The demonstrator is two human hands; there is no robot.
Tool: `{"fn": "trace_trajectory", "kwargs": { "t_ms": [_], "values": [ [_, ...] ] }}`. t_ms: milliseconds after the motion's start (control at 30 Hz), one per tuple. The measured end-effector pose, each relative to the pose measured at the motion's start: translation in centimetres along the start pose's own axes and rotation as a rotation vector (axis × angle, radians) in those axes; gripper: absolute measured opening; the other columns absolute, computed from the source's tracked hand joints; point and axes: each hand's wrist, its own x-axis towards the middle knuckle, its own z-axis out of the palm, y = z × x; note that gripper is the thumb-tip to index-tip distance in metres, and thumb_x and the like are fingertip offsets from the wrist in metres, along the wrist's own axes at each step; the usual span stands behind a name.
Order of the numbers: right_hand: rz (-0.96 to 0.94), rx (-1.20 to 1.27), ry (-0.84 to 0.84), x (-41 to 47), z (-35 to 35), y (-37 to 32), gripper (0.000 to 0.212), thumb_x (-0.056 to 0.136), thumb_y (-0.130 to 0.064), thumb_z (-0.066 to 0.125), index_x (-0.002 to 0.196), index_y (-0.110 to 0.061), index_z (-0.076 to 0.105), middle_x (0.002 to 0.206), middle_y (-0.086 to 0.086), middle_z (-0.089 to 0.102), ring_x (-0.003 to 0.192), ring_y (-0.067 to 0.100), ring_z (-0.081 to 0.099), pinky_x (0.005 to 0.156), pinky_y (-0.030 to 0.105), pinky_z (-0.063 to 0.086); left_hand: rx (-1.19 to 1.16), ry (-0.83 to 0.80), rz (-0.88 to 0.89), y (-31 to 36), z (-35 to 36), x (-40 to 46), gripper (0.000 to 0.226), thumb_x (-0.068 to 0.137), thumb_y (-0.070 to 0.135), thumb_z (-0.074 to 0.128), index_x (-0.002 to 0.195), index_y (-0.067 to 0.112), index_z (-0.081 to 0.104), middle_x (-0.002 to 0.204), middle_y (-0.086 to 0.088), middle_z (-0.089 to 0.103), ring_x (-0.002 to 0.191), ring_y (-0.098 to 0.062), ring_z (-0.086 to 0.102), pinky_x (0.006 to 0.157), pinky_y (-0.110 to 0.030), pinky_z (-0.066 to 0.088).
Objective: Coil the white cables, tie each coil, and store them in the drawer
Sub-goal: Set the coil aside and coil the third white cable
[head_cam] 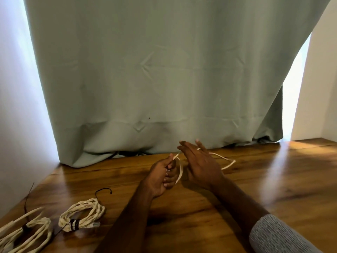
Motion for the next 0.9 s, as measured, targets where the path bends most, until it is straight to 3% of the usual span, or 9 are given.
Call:
{"fn": "trace_trajectory", "kwargs": {
  "t_ms": [67,100,233,300,500,567,633,800,900],
  "values": [
    [0.074,0.146,-0.020,0.1,0.3,-0.5,0.054,0.088,-0.035,0.043,0.131,-0.008,0.060,0.130,0.013,0.064,0.116,0.031,0.062,0.102,0.040,0.047,-0.084,-0.075,-0.031,0.1,0.3,-0.1,0.045,0.099,0.044,0.041,0.062,0.018,0.040,0.044,0.004,0.023,0.030,-0.006,0.016,0.039,-0.015,0.005],
    [0.105,0.218,-0.018,0.2,0.3,-0.6,0.048,0.090,-0.034,0.046,0.126,-0.009,0.063,0.121,0.011,0.067,0.107,0.028,0.064,0.091,0.034,0.049,-0.099,-0.102,-0.049,0.1,0.4,-0.2,0.045,0.099,0.044,0.041,0.062,0.018,0.040,0.044,0.004,0.022,0.030,-0.006,0.016,0.039,-0.015,0.005],
    [0.130,0.469,0.026,0.2,0.1,0.4,0.021,0.095,-0.020,0.054,0.105,-0.016,0.072,0.093,-0.005,0.066,0.085,0.005,0.061,0.074,0.019,0.045,-0.062,-0.164,-0.142,0.3,0.4,-0.9,0.050,0.100,0.046,0.037,0.059,0.019,0.040,0.043,0.005,0.021,0.031,-0.005,0.017,0.039,-0.017,0.005],
    [0.157,0.542,-0.039,0.1,-0.3,0.8,0.020,0.094,-0.027,0.059,0.102,-0.021,0.076,0.088,-0.013,0.065,0.080,-0.001,0.061,0.070,0.016,0.043,-0.033,-0.169,-0.172,0.3,0.7,-1.0,0.050,0.098,0.048,0.040,0.057,0.020,0.042,0.042,0.005,0.022,0.031,-0.005,0.017,0.040,-0.017,0.004],
    [0.168,0.675,-0.083,0.3,-0.4,1.3,0.021,0.095,-0.033,0.062,0.097,-0.018,0.077,0.089,-0.003,0.071,0.082,0.008,0.067,0.073,0.034,0.054,-0.002,-0.217,-0.226,0.3,1.2,-0.7,0.056,0.097,0.060,0.036,0.058,0.020,0.045,0.043,0.007,0.024,0.032,-0.004,0.017,0.038,-0.017,0.006],
    [0.191,0.703,-0.104,0.0,-0.2,1.4,0.023,0.097,-0.035,0.059,0.098,-0.018,0.075,0.092,-0.006,0.073,0.084,0.007,0.068,0.074,0.031,0.054,0.034,-0.221,-0.233,0.1,1.3,-0.7,0.055,0.097,0.061,0.037,0.062,0.019,0.046,0.045,0.007,0.024,0.034,-0.004,0.016,0.038,-0.017,0.006],
    [0.218,0.763,-0.116,-0.2,-0.2,1.6,0.017,0.098,-0.026,0.062,0.102,-0.016,0.076,0.097,-0.007,0.076,0.090,0.007,0.071,0.079,0.026,0.055,0.021,-0.231,-0.223,0.0,1.3,-0.8,0.049,0.095,0.055,0.043,0.064,0.018,0.048,0.048,0.007,0.024,0.037,-0.004,0.014,0.038,-0.018,0.007],
    [0.283,0.941,-0.071,0.0,-0.7,1.3,0.017,0.099,-0.010,0.061,0.106,-0.009,0.077,0.102,-0.002,0.078,0.100,0.013,0.073,0.090,0.028,0.056,-0.134,-0.308,-0.194,0.4,1.4,-0.8,0.041,0.098,0.042,0.043,0.067,0.017,0.049,0.047,0.007,0.028,0.034,-0.003,0.021,0.036,-0.017,0.010],
    [0.339,0.944,-0.074,-0.4,-0.8,1.7,0.019,0.102,-0.014,0.057,0.106,-0.015,0.076,0.092,-0.004,0.077,0.084,0.009,0.071,0.075,0.027,0.056,-0.189,-0.316,-0.165,0.5,1.3,-1.0,0.043,0.100,0.041,0.039,0.065,0.017,0.045,0.045,0.006,0.028,0.035,-0.006,0.015,0.037,-0.017,0.008]
  ]
}}
